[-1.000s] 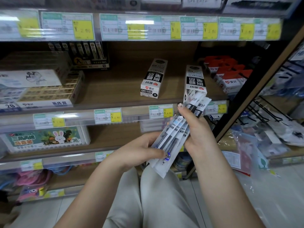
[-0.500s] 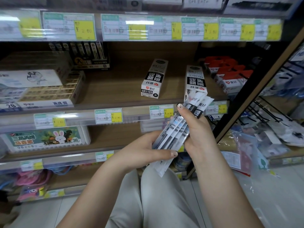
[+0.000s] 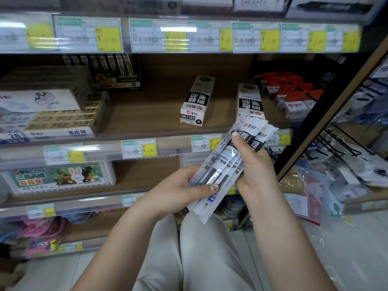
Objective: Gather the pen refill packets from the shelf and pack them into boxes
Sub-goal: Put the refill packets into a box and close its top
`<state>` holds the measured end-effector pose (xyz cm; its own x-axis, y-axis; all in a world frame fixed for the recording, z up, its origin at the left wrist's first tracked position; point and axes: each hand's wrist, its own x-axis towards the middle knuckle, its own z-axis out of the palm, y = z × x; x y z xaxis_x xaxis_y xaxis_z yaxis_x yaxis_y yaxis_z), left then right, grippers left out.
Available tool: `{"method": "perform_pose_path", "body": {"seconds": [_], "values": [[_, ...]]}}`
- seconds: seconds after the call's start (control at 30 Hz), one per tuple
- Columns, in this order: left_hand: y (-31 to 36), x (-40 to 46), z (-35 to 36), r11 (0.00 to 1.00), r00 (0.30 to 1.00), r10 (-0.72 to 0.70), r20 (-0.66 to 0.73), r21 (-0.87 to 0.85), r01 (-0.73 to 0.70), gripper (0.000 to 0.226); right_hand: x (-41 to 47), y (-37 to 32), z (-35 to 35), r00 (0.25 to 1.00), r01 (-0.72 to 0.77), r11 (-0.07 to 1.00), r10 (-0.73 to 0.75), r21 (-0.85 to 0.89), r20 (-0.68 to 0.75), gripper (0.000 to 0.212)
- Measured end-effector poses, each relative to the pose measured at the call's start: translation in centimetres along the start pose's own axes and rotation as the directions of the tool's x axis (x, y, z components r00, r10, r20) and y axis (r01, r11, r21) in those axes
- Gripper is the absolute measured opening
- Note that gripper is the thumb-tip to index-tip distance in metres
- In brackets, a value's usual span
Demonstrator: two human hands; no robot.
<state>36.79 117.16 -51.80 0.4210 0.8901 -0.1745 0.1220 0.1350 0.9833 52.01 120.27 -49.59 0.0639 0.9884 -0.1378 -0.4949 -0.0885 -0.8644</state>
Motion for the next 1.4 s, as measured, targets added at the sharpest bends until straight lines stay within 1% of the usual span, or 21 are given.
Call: {"method": "perform_pose_path", "body": {"seconds": [0.17, 0.33, 0.47, 0.53, 0.6, 0.73, 0.77, 0.87, 0.97, 1.0, 1.07, 1.17, 1.23, 1.3, 1.37, 1.4], "values": [[0.1, 0.1, 0.1, 0.997, 0.999, 0.031, -0.036, 0.07, -0.029, 0.031, -0.1, 0.1, 0.2, 0.999, 0.03, 0.999, -0.031, -0.021, -0.042, 0.012], [0.3, 0.0, 0.1, 0.992, 0.998, 0.068, -0.016, 0.104, -0.066, 0.041, -0.4, 0.1, 0.3, 0.995, 0.065, 0.996, -0.069, -0.057, -0.077, 0.028], [0.3, 0.1, 0.2, 0.986, 0.995, 0.088, -0.051, 0.15, -0.079, 0.025, -0.6, 0.1, 0.5, 0.991, 0.096, 0.993, -0.101, -0.063, -0.083, 0.039], [0.3, 0.1, 0.2, 0.979, 0.993, 0.099, -0.06, 0.184, -0.086, 0.023, -0.6, 0.2, 0.6, 0.99, 0.109, 0.992, -0.114, -0.058, -0.084, 0.045], [0.3, 0.1, 0.2, 0.971, 0.992, 0.112, -0.063, 0.217, -0.096, 0.025, -0.6, 0.4, 0.7, 0.989, 0.115, 0.992, -0.119, -0.048, -0.086, 0.051], [-0.1, 0.4, 0.3, 0.931, 0.98, 0.171, -0.098, 0.343, -0.128, 0.045, -0.5, 0.6, 0.8, 0.989, 0.103, 0.995, -0.104, -0.014, -0.101, 0.05], [-0.1, 0.5, 0.4, 0.918, 0.975, 0.188, -0.119, 0.375, -0.132, 0.042, -0.5, 0.7, 0.8, 0.99, 0.102, 0.995, -0.103, -0.015, -0.101, 0.051], [-0.1, 0.5, 0.7, 0.892, 0.957, 0.229, -0.176, 0.432, -0.133, 0.023, -0.5, 0.8, 0.9, 0.989, 0.107, 0.994, -0.107, -0.013, -0.101, 0.058], [-0.3, 0.6, 0.9, 0.859, 0.944, 0.259, -0.205, 0.495, -0.128, 0.023, -0.6, 0.8, 1.0, 0.989, 0.119, 0.992, -0.121, -0.028, -0.085, 0.075], [-0.4, 0.6, 1.0, 0.851, 0.939, 0.265, -0.218, 0.51, -0.122, 0.019, -0.6, 0.8, 0.9, 0.989, 0.126, 0.991, -0.129, -0.042, -0.076, 0.08], [-0.4, 0.6, 1.0, 0.841, 0.93, 0.277, -0.241, 0.529, -0.113, 0.01, -0.6, 0.7, 0.8, 0.99, 0.129, 0.99, -0.132, -0.064, -0.055, 0.078], [-0.5, 0.6, 1.1, 0.841, 0.923, 0.284, -0.261, 0.529, -0.109, 0.009, -0.3, 0.8, 0.5, 0.992, 0.118, 0.99, -0.12, -0.079, -0.025, 0.061], [-0.5, 0.6, 1.1, 0.847, 0.917, 0.289, -0.276, 0.521, -0.11, 0.013, -0.2, 0.9, 0.5, 0.992, 0.123, 0.989, -0.124, -0.08, -0.014, 0.054], [-0.5, 0.7, 1.1, 0.85, 0.91, 0.302, -0.285, 0.512, -0.122, 0.028, -0.1, 0.9, 0.4, 0.991, 0.129, 0.988, -0.131, -0.082, -0.017, 0.051], [-0.5, 0.6, 1.1, 0.851, 0.912, 0.308, -0.271, 0.506, -0.137, 0.049, -0.2, 1.0, 0.4, 0.99, 0.134, 0.988, -0.136, -0.08, -0.021, 0.055], [-0.5, 0.5, 1.0, 0.854, 0.915, 0.306, -0.263, 0.5, -0.142, 0.055, -0.2, 1.0, 0.4, 0.99, 0.136, 0.988, -0.138, -0.079, -0.023, 0.061]]}}
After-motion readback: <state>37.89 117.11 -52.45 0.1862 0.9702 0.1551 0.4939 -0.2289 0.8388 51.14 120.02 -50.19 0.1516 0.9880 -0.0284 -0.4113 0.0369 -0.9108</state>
